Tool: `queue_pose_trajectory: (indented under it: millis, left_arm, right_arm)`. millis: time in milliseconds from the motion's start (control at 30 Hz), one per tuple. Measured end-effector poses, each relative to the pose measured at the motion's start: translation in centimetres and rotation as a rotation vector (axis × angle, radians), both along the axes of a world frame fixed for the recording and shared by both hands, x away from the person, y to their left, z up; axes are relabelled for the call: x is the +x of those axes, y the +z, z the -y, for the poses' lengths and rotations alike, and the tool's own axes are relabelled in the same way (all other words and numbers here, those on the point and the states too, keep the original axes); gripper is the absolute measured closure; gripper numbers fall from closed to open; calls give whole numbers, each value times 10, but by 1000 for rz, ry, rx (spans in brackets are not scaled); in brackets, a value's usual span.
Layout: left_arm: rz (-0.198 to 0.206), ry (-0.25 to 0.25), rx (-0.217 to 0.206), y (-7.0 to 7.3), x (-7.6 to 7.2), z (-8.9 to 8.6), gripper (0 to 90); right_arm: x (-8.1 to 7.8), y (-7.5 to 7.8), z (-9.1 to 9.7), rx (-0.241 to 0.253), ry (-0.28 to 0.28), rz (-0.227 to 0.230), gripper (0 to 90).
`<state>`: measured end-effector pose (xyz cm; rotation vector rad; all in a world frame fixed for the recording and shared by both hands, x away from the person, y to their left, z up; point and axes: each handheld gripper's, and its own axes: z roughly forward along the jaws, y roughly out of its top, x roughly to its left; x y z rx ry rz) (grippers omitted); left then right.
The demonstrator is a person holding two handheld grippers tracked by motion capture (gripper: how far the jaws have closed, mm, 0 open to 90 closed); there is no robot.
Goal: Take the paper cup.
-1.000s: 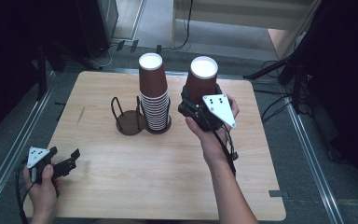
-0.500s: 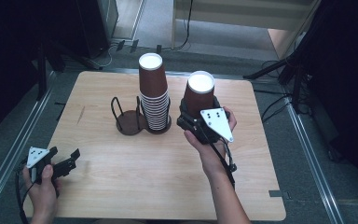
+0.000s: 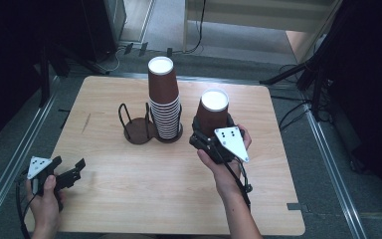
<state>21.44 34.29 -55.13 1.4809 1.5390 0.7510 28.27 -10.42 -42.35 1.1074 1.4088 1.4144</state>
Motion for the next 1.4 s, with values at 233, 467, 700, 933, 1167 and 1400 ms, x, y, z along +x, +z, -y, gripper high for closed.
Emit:
queue_pose_trajectory:
  millis: [233, 467, 700, 933, 1167, 1400]
  left_arm:
    - [7, -23, 0, 8, 0, 6, 140]
    - [28, -59, 26, 23, 2, 22, 140]
    - [53, -117, 33, 42, 5, 41, 140]
    - [79, -157, 34, 58, 9, 55, 140]
    - [112, -197, 31, 73, 14, 70, 140]
    - [136, -257, 47, 88, 17, 90, 140]
  right_arm:
    - [-8, -12, 6, 9, -1, -18, 106]
    - [-17, -21, 12, 7, 5, -25, 105]
    - [-22, -32, 9, -12, 9, -37, 106]
    - [-27, -40, 4, -2, 32, -65, 106]
    - [-31, -53, -1, -40, 36, -81, 105]
    - [-32, -67, -8, -72, 46, -104, 106]
